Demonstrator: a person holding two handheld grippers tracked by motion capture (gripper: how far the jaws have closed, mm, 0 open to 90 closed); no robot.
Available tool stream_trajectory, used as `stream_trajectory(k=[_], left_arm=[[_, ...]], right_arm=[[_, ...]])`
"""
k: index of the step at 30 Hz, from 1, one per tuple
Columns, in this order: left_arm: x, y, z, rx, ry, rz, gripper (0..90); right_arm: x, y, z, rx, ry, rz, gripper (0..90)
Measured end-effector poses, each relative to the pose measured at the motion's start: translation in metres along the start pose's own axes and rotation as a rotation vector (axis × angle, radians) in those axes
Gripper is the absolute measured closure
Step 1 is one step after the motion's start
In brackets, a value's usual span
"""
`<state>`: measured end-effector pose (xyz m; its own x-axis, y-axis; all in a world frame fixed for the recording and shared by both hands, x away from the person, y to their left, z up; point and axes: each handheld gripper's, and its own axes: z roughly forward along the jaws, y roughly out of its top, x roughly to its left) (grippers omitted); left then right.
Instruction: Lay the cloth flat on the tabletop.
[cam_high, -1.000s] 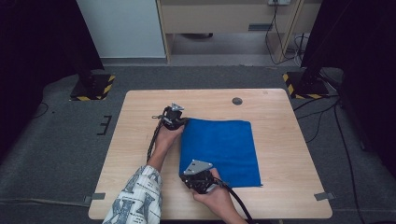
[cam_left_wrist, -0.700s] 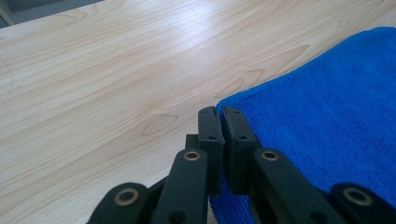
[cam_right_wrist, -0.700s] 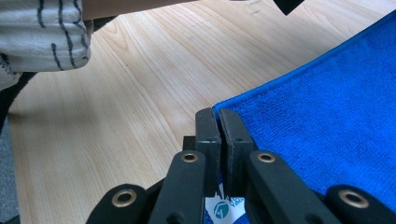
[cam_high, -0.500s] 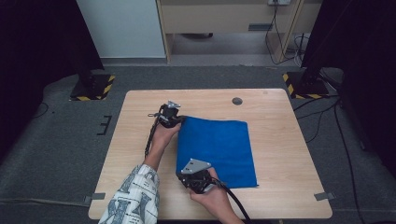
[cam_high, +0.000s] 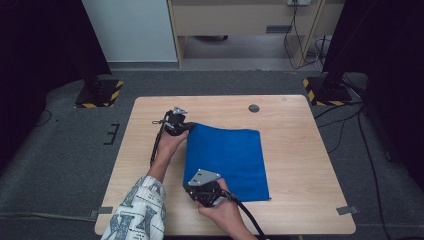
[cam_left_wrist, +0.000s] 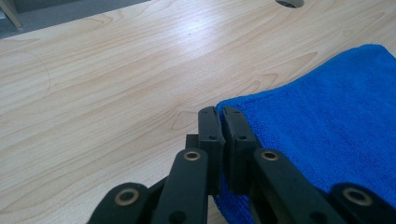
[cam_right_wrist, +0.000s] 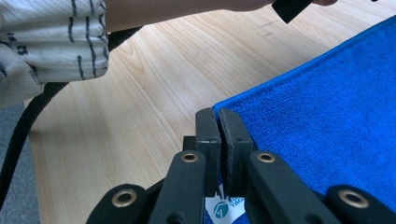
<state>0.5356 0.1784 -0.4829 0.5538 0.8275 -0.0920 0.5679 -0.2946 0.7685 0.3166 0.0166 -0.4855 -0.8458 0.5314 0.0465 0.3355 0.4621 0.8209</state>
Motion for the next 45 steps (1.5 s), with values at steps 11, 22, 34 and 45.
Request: stream_trajectory(k=[11, 22, 34, 45], left_arm=[[0.008, -0.002, -0.006, 0.0, -0.001, -0.025, 86.8], [0.02, -0.002, -0.02, -0.014, 0.001, -0.044, 86.6], [0.034, -0.007, -0.029, -0.009, 0.002, -0.063, 86.6], [0.048, -0.011, -0.042, -0.006, 0.008, -0.067, 86.7]], right_arm=[[0.001, 0.006, 0.002, -0.009, 0.021, 0.022, 87.5], [0.008, 0.012, 0.008, 0.0, 0.024, 0.008, 87.5], [0.017, 0.021, 0.016, -0.019, 0.031, 0.001, 87.4], [0.026, 0.03, 0.027, -0.022, 0.047, 0.01, 87.5]])
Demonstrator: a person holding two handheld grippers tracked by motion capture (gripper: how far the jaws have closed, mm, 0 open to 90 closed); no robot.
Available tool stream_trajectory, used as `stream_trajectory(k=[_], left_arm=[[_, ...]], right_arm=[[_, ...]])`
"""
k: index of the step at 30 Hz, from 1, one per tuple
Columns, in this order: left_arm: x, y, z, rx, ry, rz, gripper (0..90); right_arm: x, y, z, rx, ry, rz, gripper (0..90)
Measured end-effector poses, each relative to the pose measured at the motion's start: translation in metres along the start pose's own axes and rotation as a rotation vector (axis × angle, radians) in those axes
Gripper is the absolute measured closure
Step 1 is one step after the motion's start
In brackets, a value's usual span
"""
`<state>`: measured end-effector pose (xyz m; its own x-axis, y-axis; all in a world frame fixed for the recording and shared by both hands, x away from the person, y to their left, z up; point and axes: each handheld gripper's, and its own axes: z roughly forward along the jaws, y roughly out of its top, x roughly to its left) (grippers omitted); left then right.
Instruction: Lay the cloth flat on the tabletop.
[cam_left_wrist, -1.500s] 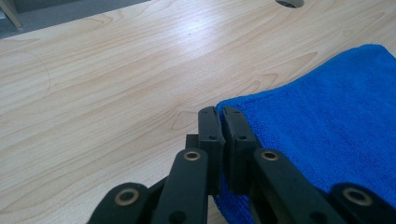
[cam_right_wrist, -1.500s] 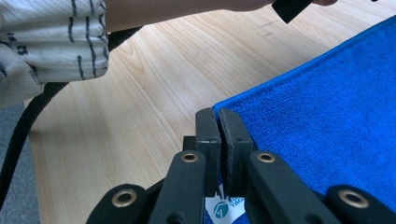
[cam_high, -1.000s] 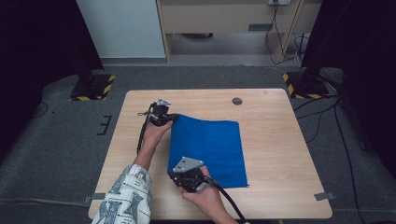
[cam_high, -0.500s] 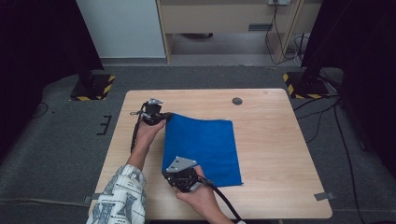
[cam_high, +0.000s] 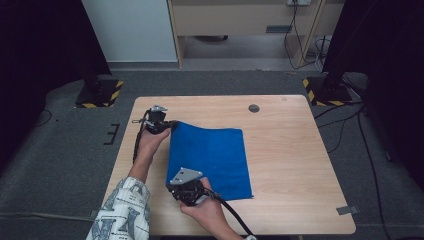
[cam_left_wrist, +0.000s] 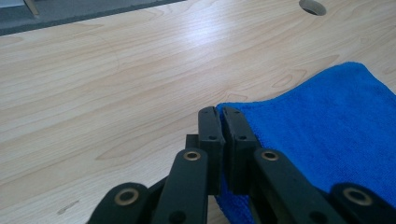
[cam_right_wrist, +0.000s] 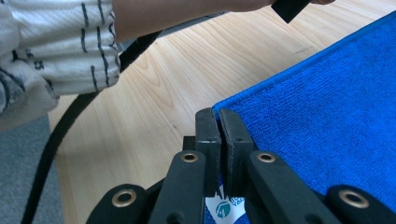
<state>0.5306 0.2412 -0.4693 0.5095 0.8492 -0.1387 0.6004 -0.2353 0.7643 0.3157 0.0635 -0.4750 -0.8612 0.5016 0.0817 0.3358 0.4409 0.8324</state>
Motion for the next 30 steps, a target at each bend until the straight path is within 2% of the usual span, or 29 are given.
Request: stream_trajectory(k=[5, 8, 13, 19, 22, 25, 30], left_arm=[[0.007, 0.0, -0.011, 0.004, 0.017, -0.006, 86.6], [0.007, 0.002, -0.013, 0.0, 0.013, -0.019, 86.5], [-0.008, 0.013, -0.007, 0.004, 0.006, 0.003, 86.5], [-0.029, 0.02, 0.015, 0.039, 0.009, -0.013, 86.1], [-0.04, 0.021, 0.026, 0.047, 0.002, -0.006, 86.1], [-0.048, 0.021, 0.034, 0.053, -0.007, -0.001, 86.1], [-0.054, 0.021, 0.042, 0.059, -0.009, 0.001, 86.2]], right_arm=[[0.007, 0.01, 0.008, -0.013, 0.026, 0.0, 87.5], [0.006, 0.015, 0.01, -0.018, 0.035, 0.01, 87.5], [-0.005, 0.01, -0.002, -0.033, 0.027, 0.042, 87.5], [-0.021, -0.01, -0.029, -0.051, 0.002, 0.082, 87.5], [-0.031, -0.02, -0.043, -0.051, -0.015, 0.099, 87.6], [-0.038, -0.025, -0.051, -0.051, -0.032, 0.103, 87.5], [-0.041, -0.029, -0.053, -0.042, -0.036, 0.099, 87.6]])
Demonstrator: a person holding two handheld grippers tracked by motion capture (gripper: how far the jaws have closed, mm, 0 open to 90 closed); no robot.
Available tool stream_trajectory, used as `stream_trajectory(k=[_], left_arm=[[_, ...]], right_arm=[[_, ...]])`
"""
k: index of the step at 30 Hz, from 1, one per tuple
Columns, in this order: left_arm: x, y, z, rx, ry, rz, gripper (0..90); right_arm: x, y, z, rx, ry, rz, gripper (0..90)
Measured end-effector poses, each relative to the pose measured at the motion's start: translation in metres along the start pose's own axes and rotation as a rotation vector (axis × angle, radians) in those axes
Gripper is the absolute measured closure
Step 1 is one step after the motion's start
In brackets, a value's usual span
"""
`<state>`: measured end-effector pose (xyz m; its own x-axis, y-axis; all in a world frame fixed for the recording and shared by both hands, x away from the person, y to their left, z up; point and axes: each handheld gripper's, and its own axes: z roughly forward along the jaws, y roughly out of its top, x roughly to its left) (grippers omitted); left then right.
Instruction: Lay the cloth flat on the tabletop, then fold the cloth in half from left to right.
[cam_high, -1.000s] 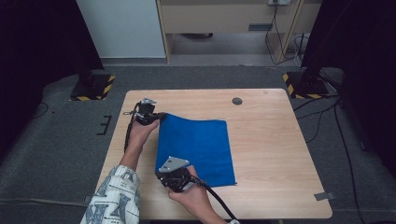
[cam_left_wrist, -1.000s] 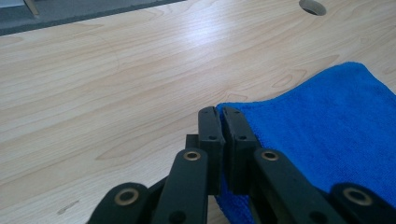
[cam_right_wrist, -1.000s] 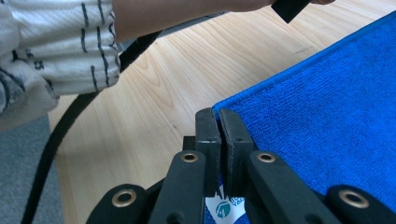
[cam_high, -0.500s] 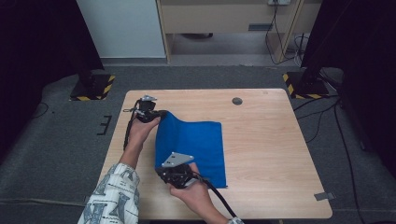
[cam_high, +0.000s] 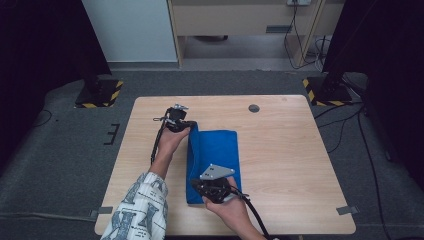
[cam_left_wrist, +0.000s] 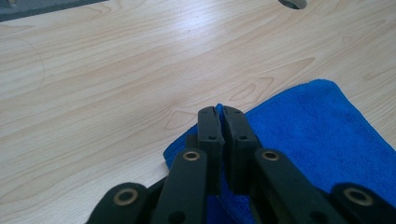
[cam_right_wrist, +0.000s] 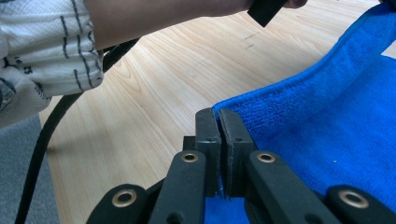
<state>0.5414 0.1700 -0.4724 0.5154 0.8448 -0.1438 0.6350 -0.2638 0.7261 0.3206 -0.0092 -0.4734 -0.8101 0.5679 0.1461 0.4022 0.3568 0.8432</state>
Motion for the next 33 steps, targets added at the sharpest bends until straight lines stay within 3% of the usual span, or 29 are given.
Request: stream_trajectory(k=[17, 33], left_arm=[[-0.021, 0.015, 0.007, -0.015, -0.03, 0.009, 86.4], [-0.055, 0.029, 0.02, -0.015, -0.02, 0.057, 86.3]], right_arm=[[-0.016, -0.007, -0.026, -0.013, -0.042, 0.026, 87.5], [-0.028, -0.021, -0.046, -0.04, -0.043, 0.042, 87.5]])
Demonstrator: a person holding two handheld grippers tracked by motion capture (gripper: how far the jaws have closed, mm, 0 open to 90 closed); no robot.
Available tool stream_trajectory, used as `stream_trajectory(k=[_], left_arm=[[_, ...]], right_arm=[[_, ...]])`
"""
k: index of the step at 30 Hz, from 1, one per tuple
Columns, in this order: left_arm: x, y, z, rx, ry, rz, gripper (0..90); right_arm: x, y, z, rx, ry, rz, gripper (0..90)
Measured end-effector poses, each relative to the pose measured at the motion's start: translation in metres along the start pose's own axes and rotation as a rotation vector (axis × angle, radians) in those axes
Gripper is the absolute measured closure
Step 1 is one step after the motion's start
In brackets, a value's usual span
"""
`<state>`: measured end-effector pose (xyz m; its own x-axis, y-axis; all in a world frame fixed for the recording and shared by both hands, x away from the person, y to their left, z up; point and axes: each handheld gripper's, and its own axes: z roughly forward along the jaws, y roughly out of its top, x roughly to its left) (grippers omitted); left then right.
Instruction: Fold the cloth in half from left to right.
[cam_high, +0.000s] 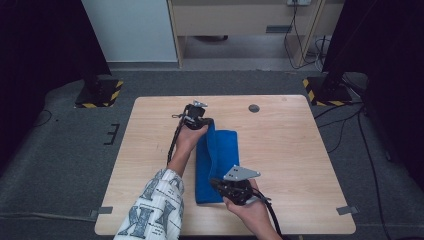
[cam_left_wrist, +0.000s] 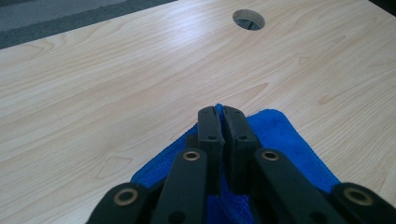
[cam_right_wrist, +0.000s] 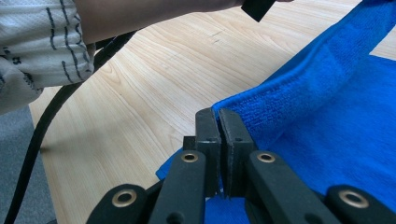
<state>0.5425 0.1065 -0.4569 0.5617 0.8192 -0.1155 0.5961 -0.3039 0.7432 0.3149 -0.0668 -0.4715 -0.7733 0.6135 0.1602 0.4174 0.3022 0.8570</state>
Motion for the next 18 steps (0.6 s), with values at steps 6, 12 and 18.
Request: stream_trajectory(k=[6, 12, 18], left_arm=[[-0.011, 0.001, 0.016, 0.033, -0.014, 0.02, 86.3], [-0.018, 0.002, 0.031, 0.052, -0.027, 0.028, 86.1], [-0.019, -0.002, 0.041, 0.061, -0.048, 0.02, 86.1]], right_arm=[[-0.006, -0.012, -0.008, 0.002, -0.002, 0.029, 87.5], [-0.01, -0.014, -0.008, 0.016, -0.009, 0.032, 87.5], [-0.014, -0.021, -0.008, 0.025, -0.017, 0.048, 87.4]])
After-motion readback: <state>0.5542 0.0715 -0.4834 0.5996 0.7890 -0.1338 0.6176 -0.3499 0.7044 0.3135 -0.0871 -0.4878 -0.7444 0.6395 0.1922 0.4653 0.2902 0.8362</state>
